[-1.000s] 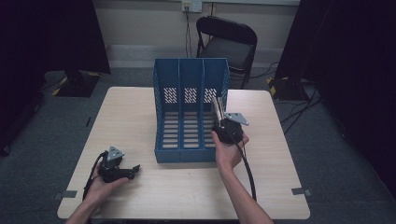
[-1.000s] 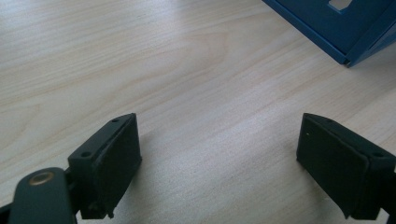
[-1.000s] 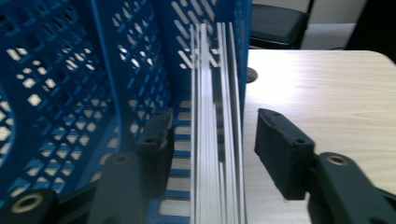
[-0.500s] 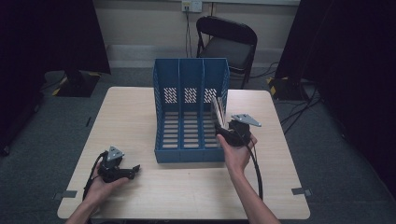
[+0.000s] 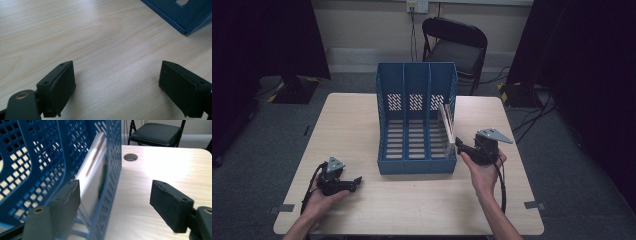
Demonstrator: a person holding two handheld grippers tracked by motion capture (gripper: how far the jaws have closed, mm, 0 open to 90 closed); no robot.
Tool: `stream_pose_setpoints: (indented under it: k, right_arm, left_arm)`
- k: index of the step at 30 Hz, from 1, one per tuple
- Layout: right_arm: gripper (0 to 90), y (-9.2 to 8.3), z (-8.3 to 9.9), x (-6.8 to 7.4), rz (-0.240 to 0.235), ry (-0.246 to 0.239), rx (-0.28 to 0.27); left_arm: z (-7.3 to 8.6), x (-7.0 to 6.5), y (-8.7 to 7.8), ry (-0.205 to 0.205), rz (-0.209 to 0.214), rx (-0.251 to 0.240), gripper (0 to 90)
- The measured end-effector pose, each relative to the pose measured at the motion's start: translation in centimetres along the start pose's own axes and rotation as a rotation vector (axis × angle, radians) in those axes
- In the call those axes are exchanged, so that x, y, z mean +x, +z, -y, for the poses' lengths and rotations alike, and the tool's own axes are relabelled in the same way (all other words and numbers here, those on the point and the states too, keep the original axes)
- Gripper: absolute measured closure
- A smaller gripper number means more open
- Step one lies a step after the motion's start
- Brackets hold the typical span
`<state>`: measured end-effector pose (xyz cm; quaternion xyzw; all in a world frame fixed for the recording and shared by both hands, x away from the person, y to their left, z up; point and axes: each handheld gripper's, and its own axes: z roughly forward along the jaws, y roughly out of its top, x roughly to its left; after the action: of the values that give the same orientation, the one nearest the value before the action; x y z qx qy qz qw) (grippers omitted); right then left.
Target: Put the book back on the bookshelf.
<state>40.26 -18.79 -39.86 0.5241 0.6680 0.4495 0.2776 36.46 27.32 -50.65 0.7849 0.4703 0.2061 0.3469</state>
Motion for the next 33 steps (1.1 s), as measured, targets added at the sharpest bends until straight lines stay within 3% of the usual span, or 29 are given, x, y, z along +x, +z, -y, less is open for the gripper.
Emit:
stream_pose_setpoints:
  k: [3, 8, 10, 12, 14, 17, 19, 20, 24, 25, 27, 29, 32, 33]
  right_arm:
    - [22.2, -0.6, 0.5, -1.0, -0.03, 0.022, 0.014]
    - [20.8, -1.5, 2.0, -2.4, -0.061, -0.006, 0.053]
    - [18.8, -1.9, 2.6, -2.9, -0.031, -0.048, 0.088]
    - [18.6, -2.4, 3.4, -3.5, -0.052, -0.048, 0.12]
    - [18.8, -2.9, 4.1, -4.3, -0.058, -0.035, 0.12]
    - [17.8, -3.3, 5.3, -5.6, -0.05, -0.058, 0.142]
    - [18.6, -3.3, 6.2, -6.4, -0.027, -0.082, 0.191]
    - [19.2, -3.1, 6.9, -7.0, -0.038, -0.074, 0.223]
    - [19.0, -2.8, 8.7, -8.7, -0.03, -0.042, 0.267]
    - [18.9, -2.7, 9.0, -8.9, -0.032, -0.034, 0.276]
    - [18.5, -2.3, 9.7, -9.1, -0.02, -0.068, 0.291]
    - [17.9, -1.9, 10.2, -9.3, -0.049, -0.046, 0.328]
    - [16.8, -1.6, 10.5, -8.8, -0.021, -0.101, 0.329]
    - [13.1, -1.3, 10.7, -8.7, -0.014, -0.099, 0.364]
  left_arm:
    - [0.0, 0.0, 0.0, -0.001, 0.0, 0.0, 13.0]
    - [0.0, 0.0, 0.0, -0.001, 0.001, 0.0, 13.0]
    - [0.0, 0.0, 0.0, -0.001, 0.0, 0.0, 13.0]
    - [0.0, 0.0, 0.0, 0.0, 0.001, 0.0, 13.0]
    - [0.0, 0.0, 0.0, 0.0, 0.003, 0.001, 13.0]
    - [0.0, 0.0, 0.0, 0.0, 0.001, 0.0, 13.0]
    - [0.0, -0.1, 0.0, -0.008, -0.009, 0.001, 13.0]
    - [0.0, -0.2, 0.1, -0.016, -0.013, -0.001, 13.0]
    - [-0.1, -0.2, 0.1, -0.023, -0.01, -0.005, 12.9]
    - [-0.1, -0.2, 0.1, -0.023, -0.009, -0.005, 12.8]
    - [-0.1, -0.2, 0.1, -0.019, -0.006, -0.004, 12.8]
    - [-0.1, -0.2, 0.1, -0.019, -0.005, -0.004, 12.7]
    - [-0.1, -0.1, 0.1, -0.013, -0.003, -0.001, 12.7]
    - [-0.1, -0.1, 0.1, -0.012, -0.003, -0.001, 12.7]
